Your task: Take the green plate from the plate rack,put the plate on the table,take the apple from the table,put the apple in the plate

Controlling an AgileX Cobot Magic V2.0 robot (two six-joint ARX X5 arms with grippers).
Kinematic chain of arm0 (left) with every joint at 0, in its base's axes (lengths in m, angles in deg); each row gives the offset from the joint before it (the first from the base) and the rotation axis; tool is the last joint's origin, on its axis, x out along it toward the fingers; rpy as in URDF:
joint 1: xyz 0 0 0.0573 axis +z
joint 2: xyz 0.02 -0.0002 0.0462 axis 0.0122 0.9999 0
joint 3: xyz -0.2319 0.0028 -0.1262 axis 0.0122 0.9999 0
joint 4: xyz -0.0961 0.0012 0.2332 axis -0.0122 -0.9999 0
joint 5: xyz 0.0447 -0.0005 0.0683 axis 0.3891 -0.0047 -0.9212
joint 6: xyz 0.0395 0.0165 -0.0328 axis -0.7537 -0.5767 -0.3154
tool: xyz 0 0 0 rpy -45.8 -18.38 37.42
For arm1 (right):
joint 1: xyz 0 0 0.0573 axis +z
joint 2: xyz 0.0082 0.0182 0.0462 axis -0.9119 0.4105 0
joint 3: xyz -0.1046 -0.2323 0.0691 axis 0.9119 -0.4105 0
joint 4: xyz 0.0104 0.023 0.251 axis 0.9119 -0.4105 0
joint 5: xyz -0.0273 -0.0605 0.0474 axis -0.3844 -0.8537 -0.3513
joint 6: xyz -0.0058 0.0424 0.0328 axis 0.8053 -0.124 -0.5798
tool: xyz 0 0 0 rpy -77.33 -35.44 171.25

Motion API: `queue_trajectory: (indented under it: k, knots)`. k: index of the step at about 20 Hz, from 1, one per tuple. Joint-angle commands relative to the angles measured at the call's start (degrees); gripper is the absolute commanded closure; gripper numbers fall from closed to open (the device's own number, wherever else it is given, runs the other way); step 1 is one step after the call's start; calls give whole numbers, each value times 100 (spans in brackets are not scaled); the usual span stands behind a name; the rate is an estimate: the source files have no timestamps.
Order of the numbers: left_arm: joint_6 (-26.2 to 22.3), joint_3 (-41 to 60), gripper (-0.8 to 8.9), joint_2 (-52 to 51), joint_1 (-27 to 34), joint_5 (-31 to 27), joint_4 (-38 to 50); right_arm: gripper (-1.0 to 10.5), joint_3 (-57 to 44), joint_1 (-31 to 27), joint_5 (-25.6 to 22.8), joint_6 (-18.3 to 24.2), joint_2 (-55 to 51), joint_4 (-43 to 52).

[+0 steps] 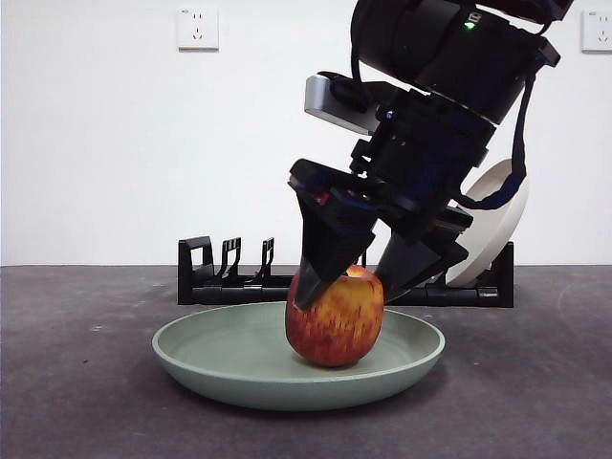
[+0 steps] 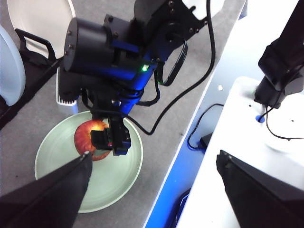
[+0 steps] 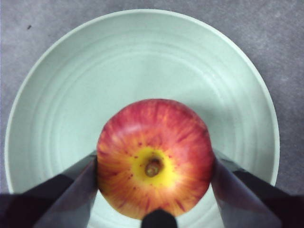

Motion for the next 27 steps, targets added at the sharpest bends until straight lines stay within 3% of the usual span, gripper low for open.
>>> queue_trajectory:
  k: [1, 11, 21, 27]
  knots:
    - [39, -11, 370, 2, -4, 4, -20, 371, -55, 24, -13, -46, 129, -87]
    - [39, -11, 370, 2, -4, 0, -50, 366, -17, 28, -7, -50, -748, -411]
    - [173, -11, 373, 2, -4, 13, -391, 382, -11, 28, 28, -35, -3534, -3947]
    - [177, -11, 379, 2, -4, 22, -704, 388, -11, 28, 798, -50, -4234, -4542]
